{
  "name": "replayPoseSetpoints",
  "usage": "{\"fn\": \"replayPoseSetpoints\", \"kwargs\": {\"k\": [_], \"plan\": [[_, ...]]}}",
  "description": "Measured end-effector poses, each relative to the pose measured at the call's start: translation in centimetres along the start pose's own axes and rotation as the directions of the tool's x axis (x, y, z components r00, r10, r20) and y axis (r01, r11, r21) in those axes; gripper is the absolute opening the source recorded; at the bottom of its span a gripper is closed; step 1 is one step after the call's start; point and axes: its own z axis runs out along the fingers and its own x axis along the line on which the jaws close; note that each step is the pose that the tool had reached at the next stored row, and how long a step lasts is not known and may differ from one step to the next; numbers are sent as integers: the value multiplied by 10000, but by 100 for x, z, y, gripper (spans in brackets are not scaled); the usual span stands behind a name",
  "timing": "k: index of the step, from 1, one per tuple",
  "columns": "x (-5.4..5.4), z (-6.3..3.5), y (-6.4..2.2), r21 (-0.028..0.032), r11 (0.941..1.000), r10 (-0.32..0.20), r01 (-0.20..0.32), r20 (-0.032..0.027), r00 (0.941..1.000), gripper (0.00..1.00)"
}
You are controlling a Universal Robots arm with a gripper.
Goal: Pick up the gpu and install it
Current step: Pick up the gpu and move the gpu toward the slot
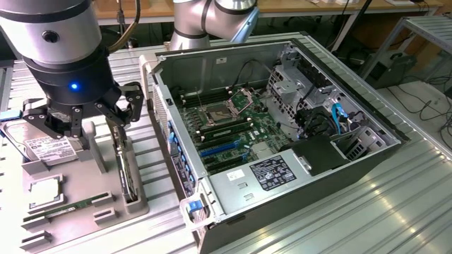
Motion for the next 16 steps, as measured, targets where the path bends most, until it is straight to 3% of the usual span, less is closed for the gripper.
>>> {"fn": "replayPoseSetpoints", "kwargs": {"k": [16], "plan": [[-1,171,-9,0,10000,-1,1,0,10000,60]]}}
